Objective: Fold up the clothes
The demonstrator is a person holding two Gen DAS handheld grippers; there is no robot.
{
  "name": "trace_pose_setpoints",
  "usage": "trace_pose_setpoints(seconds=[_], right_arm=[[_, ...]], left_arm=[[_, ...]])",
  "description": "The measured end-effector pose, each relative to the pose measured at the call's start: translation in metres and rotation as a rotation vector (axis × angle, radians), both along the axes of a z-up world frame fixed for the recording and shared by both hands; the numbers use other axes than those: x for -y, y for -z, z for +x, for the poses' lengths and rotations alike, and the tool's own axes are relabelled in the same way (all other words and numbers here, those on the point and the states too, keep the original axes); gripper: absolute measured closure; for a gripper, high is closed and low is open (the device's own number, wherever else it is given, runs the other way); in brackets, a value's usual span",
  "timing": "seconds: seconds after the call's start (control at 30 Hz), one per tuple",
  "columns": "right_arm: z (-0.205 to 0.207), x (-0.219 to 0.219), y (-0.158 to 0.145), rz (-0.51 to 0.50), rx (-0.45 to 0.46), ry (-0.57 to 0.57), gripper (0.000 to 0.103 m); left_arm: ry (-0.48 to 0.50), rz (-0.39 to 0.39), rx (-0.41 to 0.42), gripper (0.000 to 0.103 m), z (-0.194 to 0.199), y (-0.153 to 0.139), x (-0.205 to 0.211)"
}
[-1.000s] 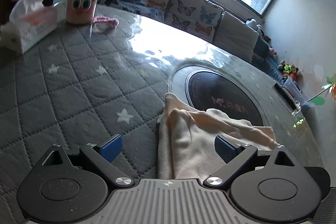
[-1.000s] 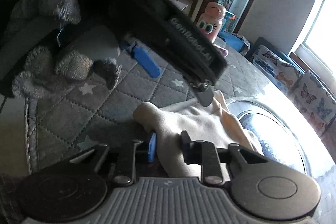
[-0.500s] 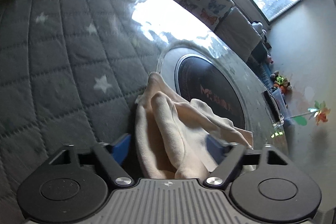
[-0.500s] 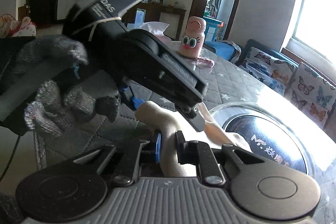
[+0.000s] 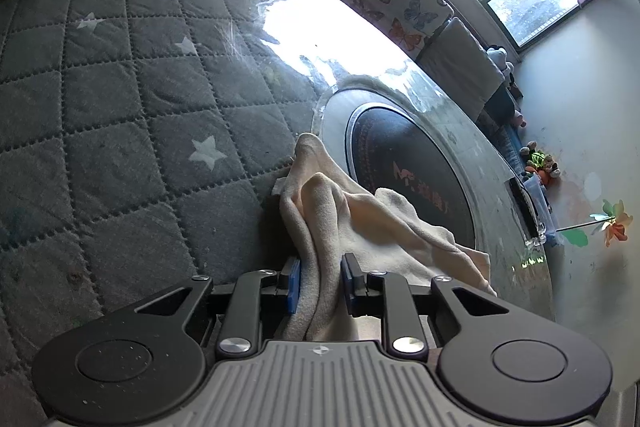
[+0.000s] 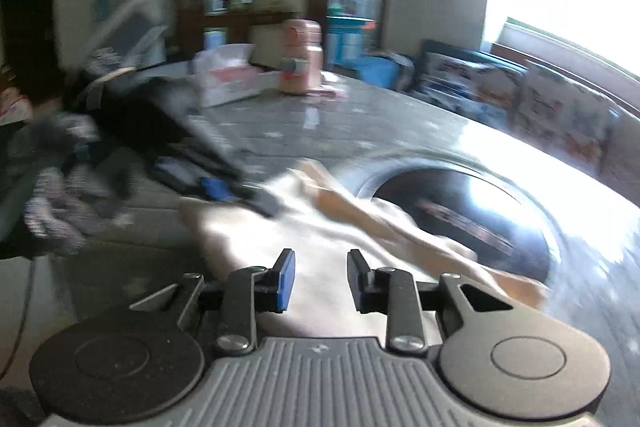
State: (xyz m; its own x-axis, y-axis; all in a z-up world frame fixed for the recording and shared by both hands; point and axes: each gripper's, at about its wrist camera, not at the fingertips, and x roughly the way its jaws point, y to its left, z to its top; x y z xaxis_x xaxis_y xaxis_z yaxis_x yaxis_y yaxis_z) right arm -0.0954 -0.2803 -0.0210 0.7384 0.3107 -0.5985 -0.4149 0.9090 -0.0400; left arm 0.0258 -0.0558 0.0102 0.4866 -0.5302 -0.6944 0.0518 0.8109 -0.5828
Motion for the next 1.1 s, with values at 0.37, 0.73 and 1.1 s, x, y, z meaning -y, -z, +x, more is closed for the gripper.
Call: trace_pose_setpoints(seconds=[0.37,0.73,1.1], right_arm=[[0.018,0.091,0.024,0.077,-0.054,0.35,0.073],[0.028,0.126,0.046,0.233,-0.12,0.45,0.071],[0.026,0.119,0.041,0.234,-0.116,0.428,0.094]], left_arm=[[0.009,0.023,0.024,0.08,-0.003,0.001,0.006],[0.029,0.056,0.07,0.08,-0.008,0.001,0.011],[0.064,0.105,0.138,0.085,-0.013,-0.002,0.02]])
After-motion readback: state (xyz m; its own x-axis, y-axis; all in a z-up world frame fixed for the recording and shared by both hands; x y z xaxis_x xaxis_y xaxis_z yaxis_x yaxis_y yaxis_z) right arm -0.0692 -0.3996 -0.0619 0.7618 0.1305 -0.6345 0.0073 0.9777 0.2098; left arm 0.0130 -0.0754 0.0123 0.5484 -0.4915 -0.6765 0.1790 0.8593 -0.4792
